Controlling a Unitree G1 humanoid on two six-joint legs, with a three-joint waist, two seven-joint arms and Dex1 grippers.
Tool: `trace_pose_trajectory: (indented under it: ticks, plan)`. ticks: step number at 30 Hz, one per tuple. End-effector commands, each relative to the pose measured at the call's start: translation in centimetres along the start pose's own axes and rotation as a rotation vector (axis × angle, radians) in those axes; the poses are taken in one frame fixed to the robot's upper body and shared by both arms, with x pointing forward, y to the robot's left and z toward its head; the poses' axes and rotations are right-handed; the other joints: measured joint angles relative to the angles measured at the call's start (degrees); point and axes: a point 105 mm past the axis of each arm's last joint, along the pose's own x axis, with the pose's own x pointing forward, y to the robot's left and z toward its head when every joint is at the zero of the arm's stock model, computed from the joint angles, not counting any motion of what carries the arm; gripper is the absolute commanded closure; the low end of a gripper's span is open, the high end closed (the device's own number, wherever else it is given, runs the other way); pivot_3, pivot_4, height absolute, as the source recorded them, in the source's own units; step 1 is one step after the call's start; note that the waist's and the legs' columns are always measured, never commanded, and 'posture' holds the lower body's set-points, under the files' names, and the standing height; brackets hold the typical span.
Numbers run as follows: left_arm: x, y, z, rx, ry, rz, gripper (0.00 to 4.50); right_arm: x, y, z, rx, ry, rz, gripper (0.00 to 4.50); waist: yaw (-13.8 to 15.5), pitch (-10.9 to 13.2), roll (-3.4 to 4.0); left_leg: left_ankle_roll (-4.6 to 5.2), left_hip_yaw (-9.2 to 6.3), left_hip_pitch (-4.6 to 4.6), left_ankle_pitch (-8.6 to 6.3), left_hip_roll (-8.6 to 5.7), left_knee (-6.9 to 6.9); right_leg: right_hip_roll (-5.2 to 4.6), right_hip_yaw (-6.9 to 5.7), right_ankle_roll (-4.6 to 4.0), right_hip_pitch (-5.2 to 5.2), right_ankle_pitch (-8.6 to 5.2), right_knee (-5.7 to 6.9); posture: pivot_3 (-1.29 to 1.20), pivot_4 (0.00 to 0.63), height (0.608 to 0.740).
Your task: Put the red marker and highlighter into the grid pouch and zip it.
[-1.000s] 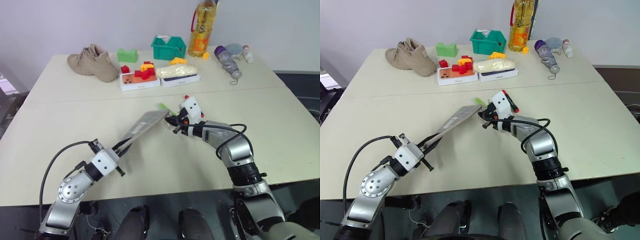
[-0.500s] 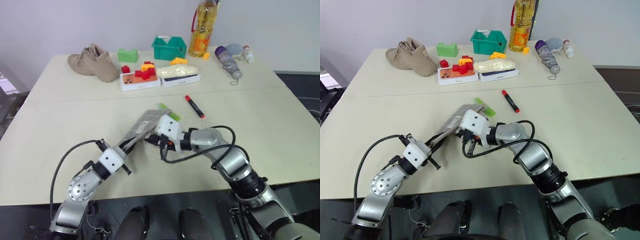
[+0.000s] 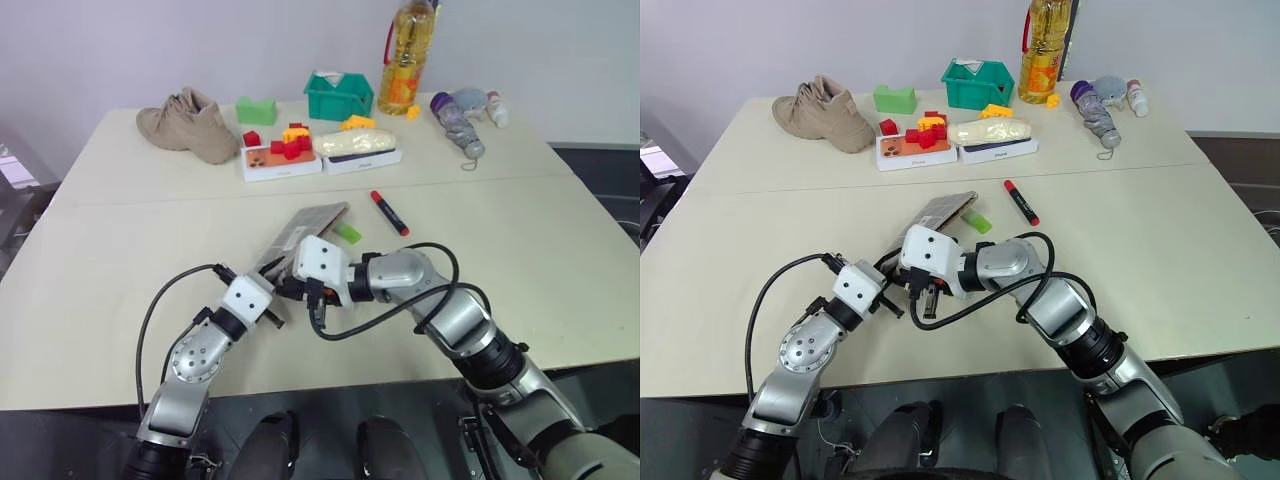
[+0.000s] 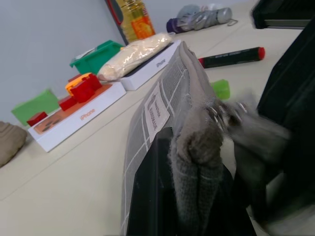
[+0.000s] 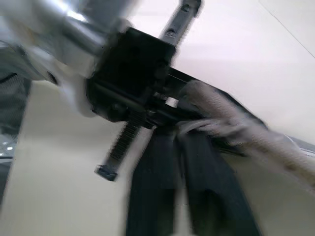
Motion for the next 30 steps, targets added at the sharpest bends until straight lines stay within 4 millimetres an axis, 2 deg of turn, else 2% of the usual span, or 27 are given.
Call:
trace_pose_trajectory:
  ticks: [1,3,7,12,17,19,22,25,26,30]
  plan:
    - [-0.5,1.2,0.5,0.037,-0.012,0.036,4.50,-2.1,-2.1,0.6,-0.006,-0.025,-0.107,2.02,0.09,0.00,0.00,0.00,0.00,0.00,0.00,0.00,0.00,0.00,0.00,0.00,0.00,0.00,0.00,0.00,0.150,0.739]
    - [-1.2,2.1,0.2,0.054,0.001,0.049,4.50,-3.7,-4.0,-0.7,0.026,0.016,-0.200,1.09,0.07,0.00,-0.01,0.00,0.00,0.00,0.00,-0.01,0.01,-0.01,0.00,0.00,0.01,0.00,-0.01,0.00,0.150,0.739]
    - [-2.8,4.3,-0.5,0.069,0.032,0.092,4.50,-6.6,-9.0,-4.3,0.160,0.106,-0.471,1.09,-0.15,0.00,0.00,0.00,0.00,0.00,0.00,0.02,-0.02,0.01,0.01,-0.01,-0.02,0.00,-0.01,0.00,0.150,0.739]
    - [-3.3,4.9,-1.0,0.086,0.051,0.092,4.50,-7.1,-12.5,-7.2,0.279,0.148,-0.686,1.09,-0.23,0.00,0.00,-0.03,0.03,0.00,0.02,0.02,-0.08,0.00,0.03,-0.02,-0.05,0.00,0.00,0.00,0.150,0.739]
    - [-3.1,5.0,-1.3,0.082,0.052,0.102,4.50,-6.1,-13.5,-9.6,0.367,0.176,-0.742,1.09,-0.04,0.00,0.00,-0.04,0.05,0.00,0.02,0.00,-0.08,-0.01,0.03,-0.01,-0.05,0.00,0.00,0.00,0.150,0.739]
    - [-3.1,4.9,-1.4,0.080,0.053,0.104,4.50,-5.8,-13.6,-9.7,0.388,0.161,-0.739,1.09,-0.14,0.00,0.00,-0.04,0.06,0.00,0.03,0.00,-0.06,-0.01,0.04,-0.01,-0.03,0.01,0.00,0.00,0.150,0.739]
    - [-3.0,4.9,-1.3,0.066,0.045,0.116,4.50,-5.9,-13.6,-9.3,0.399,0.129,-0.739,1.94,-0.14,0.00,0.01,-0.05,0.05,0.00,0.03,0.00,-0.06,0.00,0.04,-0.01,-0.04,0.01,0.01,0.00,0.150,0.739]
    - [-2.8,4.9,-1.1,0.051,0.032,0.121,4.50,-6.6,-13.7,-8.2,0.368,0.094,-0.734,3.44,-0.09,0.00,0.01,-0.05,0.05,0.00,0.03,0.00,-0.06,0.00,0.04,-0.01,-0.04,0.01,0.01,0.00,0.150,0.739]
    - [-2.7,4.9,-1.0,0.044,0.023,0.120,4.50,-6.9,-13.5,-7.6,0.348,0.078,-0.722,3.63,0.01,0.01,0.01,-0.05,0.05,0.00,0.03,0.00,-0.06,-0.01,0.04,-0.01,-0.04,0.01,0.01,0.00,0.150,0.739]
    - [-1.7,4.5,-0.5,0.024,-0.013,0.091,4.50,-9.6,-12.1,-5.8,0.247,0.062,-0.656,3.61,0.09,0.01,0.02,-0.05,0.04,-0.09,0.03,-0.01,-0.03,-0.01,0.03,-0.01,-0.08,0.01,0.00,0.00,0.150,0.739]
